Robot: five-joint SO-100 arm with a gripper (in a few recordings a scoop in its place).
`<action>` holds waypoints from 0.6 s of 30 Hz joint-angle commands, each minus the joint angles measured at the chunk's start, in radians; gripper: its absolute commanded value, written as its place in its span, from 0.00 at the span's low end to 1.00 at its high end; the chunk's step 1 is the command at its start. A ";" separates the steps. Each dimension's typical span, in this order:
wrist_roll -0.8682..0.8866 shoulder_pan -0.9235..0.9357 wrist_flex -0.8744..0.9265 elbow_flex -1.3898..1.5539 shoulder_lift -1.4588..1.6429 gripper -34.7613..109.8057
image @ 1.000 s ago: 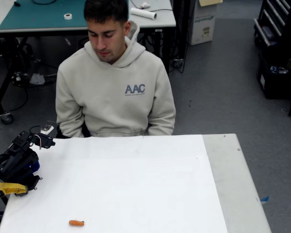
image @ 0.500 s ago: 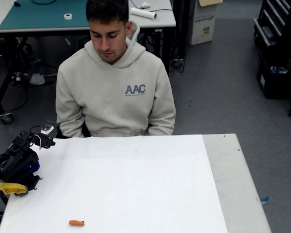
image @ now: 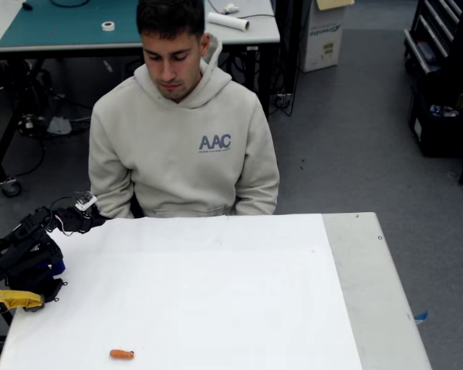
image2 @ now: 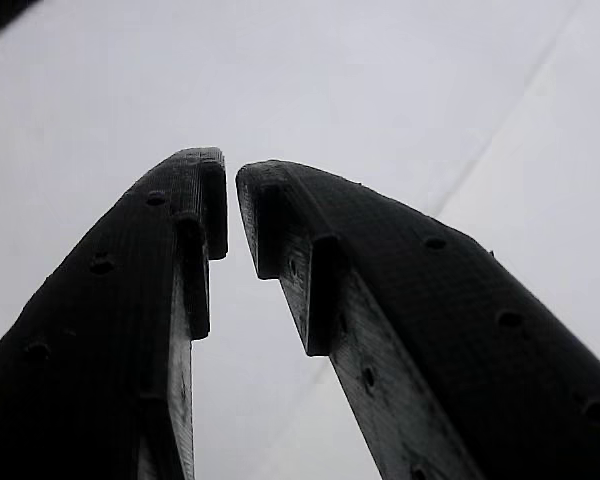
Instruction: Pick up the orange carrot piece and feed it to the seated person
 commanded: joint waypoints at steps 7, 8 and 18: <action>0.002 0.195 -0.080 -0.258 -0.453 0.22; 0.002 0.219 -0.087 -0.288 -0.509 0.22; 0.000 0.460 -0.097 -0.588 -0.900 0.22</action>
